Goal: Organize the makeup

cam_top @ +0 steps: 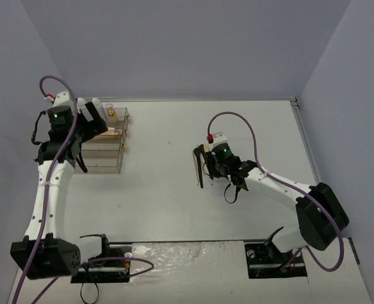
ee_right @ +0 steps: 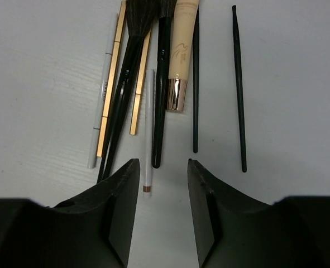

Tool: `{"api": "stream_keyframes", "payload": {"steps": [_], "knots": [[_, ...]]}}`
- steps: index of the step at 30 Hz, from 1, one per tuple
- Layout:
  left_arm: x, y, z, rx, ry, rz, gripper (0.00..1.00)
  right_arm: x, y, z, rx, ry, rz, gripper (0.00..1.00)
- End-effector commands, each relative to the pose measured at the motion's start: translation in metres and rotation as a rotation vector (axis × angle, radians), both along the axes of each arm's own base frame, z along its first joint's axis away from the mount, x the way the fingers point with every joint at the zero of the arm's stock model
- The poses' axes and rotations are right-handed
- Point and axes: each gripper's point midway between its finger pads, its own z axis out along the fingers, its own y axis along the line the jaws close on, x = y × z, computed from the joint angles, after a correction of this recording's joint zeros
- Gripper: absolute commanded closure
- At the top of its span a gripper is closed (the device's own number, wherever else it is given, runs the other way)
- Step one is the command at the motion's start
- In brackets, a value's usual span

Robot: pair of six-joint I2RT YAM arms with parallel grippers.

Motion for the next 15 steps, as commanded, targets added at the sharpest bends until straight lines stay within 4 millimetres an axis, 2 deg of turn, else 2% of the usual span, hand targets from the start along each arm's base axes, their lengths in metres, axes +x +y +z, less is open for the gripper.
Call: {"api": "stream_keyframes", "payload": {"steps": [1, 2, 3, 4, 8, 11, 15], "knots": [[-0.048, -0.044, -0.034, 0.179, 0.131, -0.248, 0.04, 0.036, 0.01, 0.021, 0.034, -0.079, -0.047, 0.65], [-0.055, -0.059, -0.042, 0.197, 0.143, -0.309, 0.04, 0.039, 0.01, 0.021, 0.036, -0.083, -0.053, 0.65], [-0.059, -0.066, -0.04, 0.213, 0.133, -0.338, 0.04, 0.043, 0.009, 0.019, 0.033, -0.081, -0.058, 0.66], [-0.068, -0.076, -0.051, 0.235, 0.15, -0.377, 0.03, 0.048, 0.007, 0.017, 0.03, -0.081, -0.069, 0.66], [-0.087, -0.09, -0.064, 0.261, 0.139, -0.437, 0.03, 0.061, 0.008, 0.008, 0.026, -0.059, -0.072, 0.68], [-0.094, -0.087, -0.05, 0.27, 0.053, -0.415, 0.03, 0.069, 0.01, 0.002, 0.019, -0.05, -0.071, 0.68], [-0.097, -0.071, -0.039, 0.309, 0.01, -0.332, 0.03, 0.077, 0.01, -0.009, 0.008, -0.027, -0.074, 0.7]]}}
